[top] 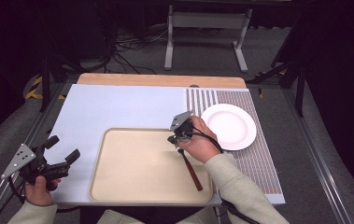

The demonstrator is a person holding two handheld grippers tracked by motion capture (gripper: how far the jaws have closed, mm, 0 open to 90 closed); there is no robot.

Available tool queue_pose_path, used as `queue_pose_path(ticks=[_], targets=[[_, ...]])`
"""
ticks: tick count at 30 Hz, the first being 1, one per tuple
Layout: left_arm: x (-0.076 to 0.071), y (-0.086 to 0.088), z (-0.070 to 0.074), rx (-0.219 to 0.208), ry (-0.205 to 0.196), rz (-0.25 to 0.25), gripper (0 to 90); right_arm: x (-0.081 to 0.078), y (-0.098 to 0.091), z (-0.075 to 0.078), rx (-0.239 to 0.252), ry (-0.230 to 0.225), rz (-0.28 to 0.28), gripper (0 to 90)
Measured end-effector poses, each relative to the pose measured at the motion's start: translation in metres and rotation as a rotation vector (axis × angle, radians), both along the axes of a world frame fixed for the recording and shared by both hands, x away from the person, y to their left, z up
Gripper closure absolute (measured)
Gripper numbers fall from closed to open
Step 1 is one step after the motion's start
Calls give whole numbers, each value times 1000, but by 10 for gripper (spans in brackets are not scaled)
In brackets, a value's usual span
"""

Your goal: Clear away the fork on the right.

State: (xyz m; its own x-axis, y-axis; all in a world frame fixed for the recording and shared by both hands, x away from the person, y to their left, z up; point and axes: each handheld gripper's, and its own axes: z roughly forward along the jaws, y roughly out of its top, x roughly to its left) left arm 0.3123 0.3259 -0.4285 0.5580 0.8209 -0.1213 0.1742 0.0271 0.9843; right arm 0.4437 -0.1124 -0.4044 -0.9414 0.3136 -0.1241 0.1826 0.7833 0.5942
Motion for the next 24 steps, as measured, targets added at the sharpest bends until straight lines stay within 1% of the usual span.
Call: queue_pose_path(ticks=[5, 11, 17, 24], targets=[[0, 0, 0, 0, 0, 0, 17, 3, 6, -9, 10, 16, 6, 899], [-1, 0, 0, -2, 0, 1, 17, 6, 10, -16, -8, 19, 1, 900], [0, 0, 0, -3, 0, 1, 17, 10, 8, -21, -17, 17, -8, 899], [-1, 1, 1, 1, -2, 2, 17, 13, 4, -25, -21, 9, -32, 900]])
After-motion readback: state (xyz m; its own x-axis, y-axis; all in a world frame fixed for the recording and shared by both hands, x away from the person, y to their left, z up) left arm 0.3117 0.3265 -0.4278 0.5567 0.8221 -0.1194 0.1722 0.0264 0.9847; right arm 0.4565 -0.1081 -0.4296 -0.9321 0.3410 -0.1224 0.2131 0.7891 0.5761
